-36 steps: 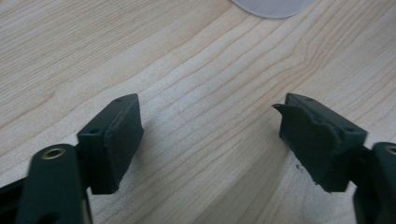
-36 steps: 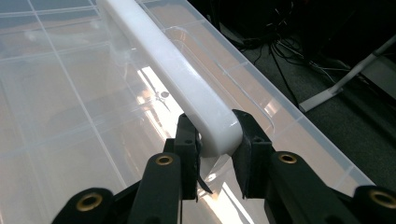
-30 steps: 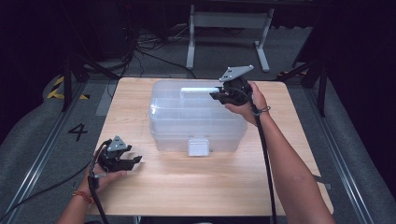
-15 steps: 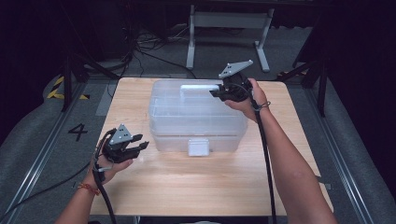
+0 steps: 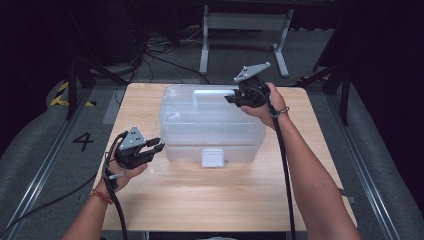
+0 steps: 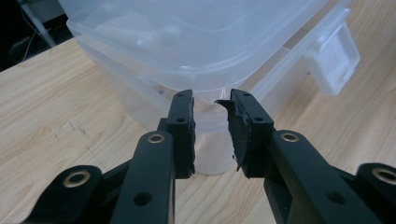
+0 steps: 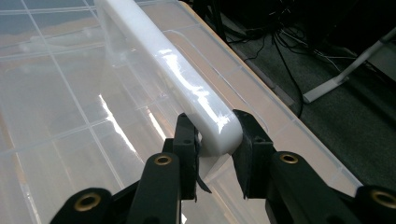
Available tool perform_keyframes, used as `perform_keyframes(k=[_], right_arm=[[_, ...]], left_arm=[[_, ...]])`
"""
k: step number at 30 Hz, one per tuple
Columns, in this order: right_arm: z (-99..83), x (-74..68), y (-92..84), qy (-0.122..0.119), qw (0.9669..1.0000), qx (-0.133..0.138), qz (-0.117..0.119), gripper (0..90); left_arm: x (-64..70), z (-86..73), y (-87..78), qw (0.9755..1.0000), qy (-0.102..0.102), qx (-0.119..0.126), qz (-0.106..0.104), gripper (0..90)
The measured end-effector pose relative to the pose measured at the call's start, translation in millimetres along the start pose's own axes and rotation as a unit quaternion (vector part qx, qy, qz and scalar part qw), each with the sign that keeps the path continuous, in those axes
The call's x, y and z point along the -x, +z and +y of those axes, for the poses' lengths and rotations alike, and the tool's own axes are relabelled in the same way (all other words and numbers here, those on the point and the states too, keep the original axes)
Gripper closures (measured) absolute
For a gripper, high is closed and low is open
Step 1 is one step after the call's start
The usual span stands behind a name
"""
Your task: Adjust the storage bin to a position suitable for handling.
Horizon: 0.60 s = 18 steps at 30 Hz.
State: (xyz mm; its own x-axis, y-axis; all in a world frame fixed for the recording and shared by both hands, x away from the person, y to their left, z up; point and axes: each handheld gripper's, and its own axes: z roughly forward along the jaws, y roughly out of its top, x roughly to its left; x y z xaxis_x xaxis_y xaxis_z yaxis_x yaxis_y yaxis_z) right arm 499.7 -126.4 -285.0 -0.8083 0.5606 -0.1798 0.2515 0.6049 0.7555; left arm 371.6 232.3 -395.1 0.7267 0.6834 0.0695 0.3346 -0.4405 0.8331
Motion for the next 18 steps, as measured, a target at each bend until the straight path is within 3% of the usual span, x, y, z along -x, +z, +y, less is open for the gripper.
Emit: perform_keyframes(k=[8, 18], right_arm=[[1.7, 2.8, -0.5, 0.006, 1.0000, 0.001, 0.002, 73.0], [5.2, 5.3, -0.9, 0.009, 0.9999, -0.006, 0.001, 72.8]], left_arm=[[-3.8, -1.8, 2.2, 1.0000, -0.008, 0.001, -0.003, 75.2], [-5.1, 4.4, 9.4, 0.9999, -0.009, 0.010, -0.005, 87.8]])
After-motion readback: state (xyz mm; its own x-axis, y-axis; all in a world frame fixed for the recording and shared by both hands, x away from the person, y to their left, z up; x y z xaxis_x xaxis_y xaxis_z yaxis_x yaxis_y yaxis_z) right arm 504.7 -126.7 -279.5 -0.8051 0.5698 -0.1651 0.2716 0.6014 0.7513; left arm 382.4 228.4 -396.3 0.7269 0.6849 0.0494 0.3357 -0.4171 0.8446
